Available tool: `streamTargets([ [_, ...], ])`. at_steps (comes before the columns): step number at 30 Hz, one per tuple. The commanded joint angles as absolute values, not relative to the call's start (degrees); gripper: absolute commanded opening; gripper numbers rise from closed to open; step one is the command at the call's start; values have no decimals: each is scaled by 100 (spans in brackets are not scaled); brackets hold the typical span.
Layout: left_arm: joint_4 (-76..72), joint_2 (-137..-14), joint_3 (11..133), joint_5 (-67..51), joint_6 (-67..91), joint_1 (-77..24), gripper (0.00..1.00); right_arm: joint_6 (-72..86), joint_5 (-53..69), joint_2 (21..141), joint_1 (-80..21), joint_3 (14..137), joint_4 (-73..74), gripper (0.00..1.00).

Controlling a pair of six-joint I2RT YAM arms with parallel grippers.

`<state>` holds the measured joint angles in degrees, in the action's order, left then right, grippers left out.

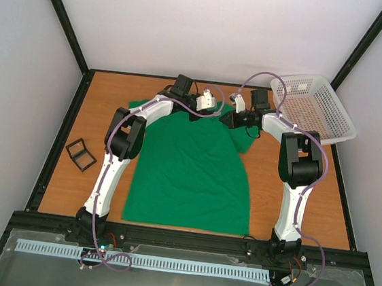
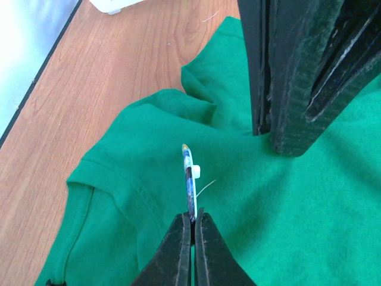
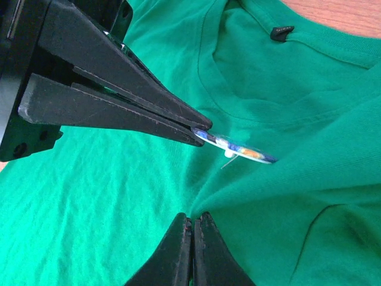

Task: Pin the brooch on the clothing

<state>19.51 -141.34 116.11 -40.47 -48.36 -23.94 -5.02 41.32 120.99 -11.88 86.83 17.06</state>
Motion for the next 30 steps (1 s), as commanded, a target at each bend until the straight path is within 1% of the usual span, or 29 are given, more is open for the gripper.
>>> streamTargets([
  [1, 2083, -14178, 11973, -4111, -5061, -2489, 1, -582, 4271, 11909, -1178, 8780, 1674, 4],
  [22, 2380, -14144, 12015, -4069, -5292, -2543, 1, -422, 4079, 11880, -1156, 8838, 1550, 4],
  [30, 2373, -14060, 11982, -4316, -5275, -2496, 1, -372, 4034, 11930, -1104, 8833, 1547, 4],
])
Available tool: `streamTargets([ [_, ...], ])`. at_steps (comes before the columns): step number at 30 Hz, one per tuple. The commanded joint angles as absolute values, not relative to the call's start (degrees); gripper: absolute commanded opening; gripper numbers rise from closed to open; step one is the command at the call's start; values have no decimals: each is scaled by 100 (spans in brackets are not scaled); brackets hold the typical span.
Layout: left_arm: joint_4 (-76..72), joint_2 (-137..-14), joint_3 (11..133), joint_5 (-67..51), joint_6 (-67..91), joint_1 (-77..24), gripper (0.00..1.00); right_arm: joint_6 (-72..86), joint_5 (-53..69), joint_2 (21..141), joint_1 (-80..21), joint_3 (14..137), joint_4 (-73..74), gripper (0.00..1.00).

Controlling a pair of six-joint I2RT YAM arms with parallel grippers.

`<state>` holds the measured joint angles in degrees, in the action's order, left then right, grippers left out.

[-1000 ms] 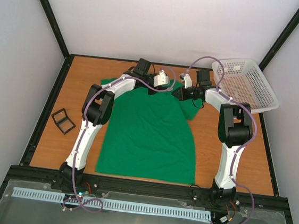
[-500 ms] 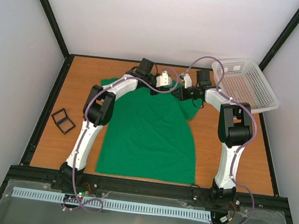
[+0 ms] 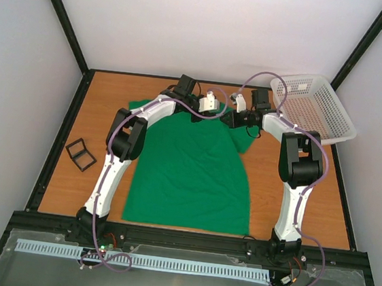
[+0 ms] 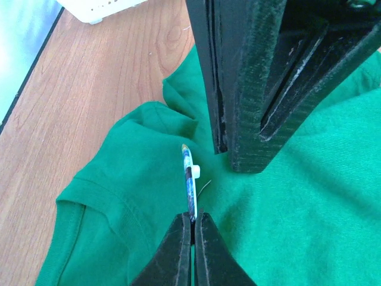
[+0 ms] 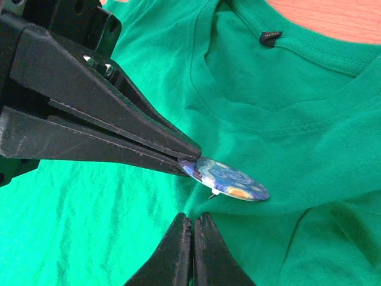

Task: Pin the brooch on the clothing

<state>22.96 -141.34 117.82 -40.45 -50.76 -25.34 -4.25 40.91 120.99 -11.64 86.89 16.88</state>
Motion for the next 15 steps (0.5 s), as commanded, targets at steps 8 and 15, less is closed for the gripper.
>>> streamTargets([
  [8, 2395, -13938, 11872, -4564, -5286, -2466, 1, -356, 4017, 12040, -1090, 8919, 1582, 4],
  [15, 2427, -13850, 11828, -4697, -5303, -2448, 1, -325, 3971, 12075, -1059, 8976, 1606, 3],
])
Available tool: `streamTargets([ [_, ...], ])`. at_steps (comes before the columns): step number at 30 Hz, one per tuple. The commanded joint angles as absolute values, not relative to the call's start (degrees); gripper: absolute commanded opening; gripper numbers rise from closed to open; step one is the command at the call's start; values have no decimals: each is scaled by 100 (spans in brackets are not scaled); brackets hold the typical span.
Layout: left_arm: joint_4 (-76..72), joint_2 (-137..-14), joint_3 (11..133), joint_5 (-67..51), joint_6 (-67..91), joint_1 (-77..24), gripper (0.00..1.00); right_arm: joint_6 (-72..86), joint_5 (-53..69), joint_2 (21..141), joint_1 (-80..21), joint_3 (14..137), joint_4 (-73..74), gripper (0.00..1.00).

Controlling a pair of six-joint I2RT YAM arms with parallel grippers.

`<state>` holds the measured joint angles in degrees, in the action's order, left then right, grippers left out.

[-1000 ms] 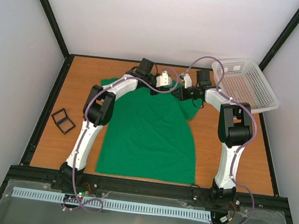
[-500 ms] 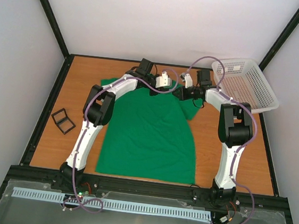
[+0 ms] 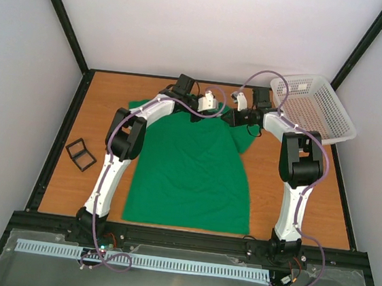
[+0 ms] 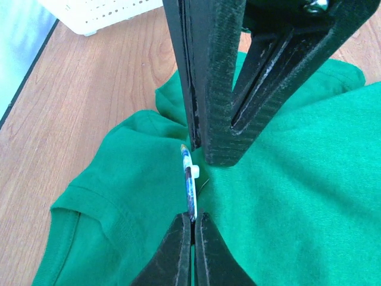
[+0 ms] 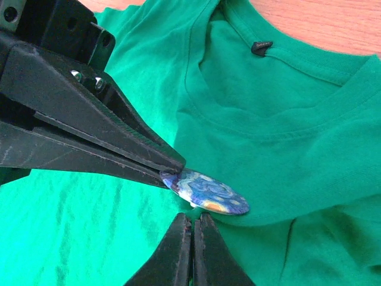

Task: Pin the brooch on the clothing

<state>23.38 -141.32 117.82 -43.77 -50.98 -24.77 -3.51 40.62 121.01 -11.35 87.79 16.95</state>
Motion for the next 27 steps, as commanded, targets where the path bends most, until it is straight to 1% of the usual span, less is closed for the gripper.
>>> streamTargets([
  [1, 2402, -13827, 11807, -4706, -5296, -2444, 1, -332, 3953, 12083, -1055, 8974, 1622, 4],
  [19, 2090, -13693, 11685, -5142, -5038, -2404, 1, -249, 4061, 12363, -1046, 9002, 1585, 4],
  [27, 2109, -13693, 11715, -5318, -4978, -2399, 1, -217, 3863, 12432, -1046, 8949, 1528, 4],
])
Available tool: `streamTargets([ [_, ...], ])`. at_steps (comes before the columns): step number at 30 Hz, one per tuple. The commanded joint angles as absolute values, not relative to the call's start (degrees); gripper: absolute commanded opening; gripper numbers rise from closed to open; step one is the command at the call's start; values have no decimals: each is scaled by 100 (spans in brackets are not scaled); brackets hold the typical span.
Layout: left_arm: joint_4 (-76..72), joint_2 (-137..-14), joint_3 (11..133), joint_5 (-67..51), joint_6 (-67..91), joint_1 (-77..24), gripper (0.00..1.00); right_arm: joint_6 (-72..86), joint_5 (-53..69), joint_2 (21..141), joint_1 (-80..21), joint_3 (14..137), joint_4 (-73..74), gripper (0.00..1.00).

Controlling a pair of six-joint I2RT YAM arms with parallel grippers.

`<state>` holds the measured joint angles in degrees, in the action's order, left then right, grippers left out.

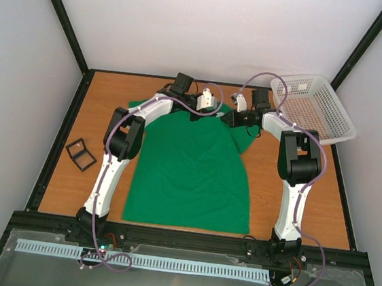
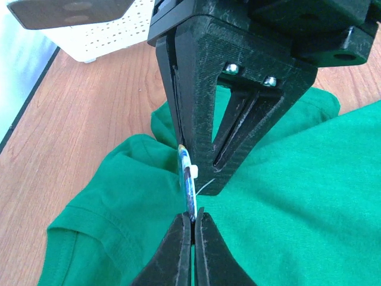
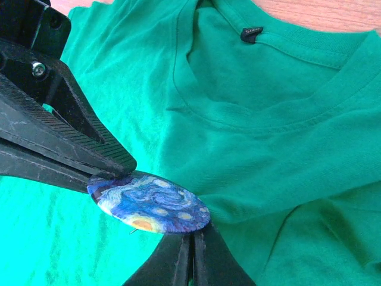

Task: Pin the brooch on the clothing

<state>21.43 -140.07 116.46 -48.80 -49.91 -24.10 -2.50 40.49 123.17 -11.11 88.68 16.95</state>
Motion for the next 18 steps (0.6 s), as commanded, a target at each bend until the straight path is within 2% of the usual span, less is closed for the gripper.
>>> streamTargets([
  [1, 2140, -13691, 11723, -5325, -4975, -2399, 1, -197, 3810, 12428, -1041, 8943, 1515, 5],
  [7, 2214, -13745, 11716, -5223, -4989, -2363, 1, -308, 3944, 12268, -1022, 8885, 1554, 13],
  [12, 2303, -13826, 11819, -5280, -4973, -2258, 1, -569, 4272, 11985, -1001, 8523, 1384, 36],
  [18, 2354, -13849, 11865, -5388, -4960, -2232, 1, -556, 4547, 12030, -1001, 8350, 1162, 42],
])
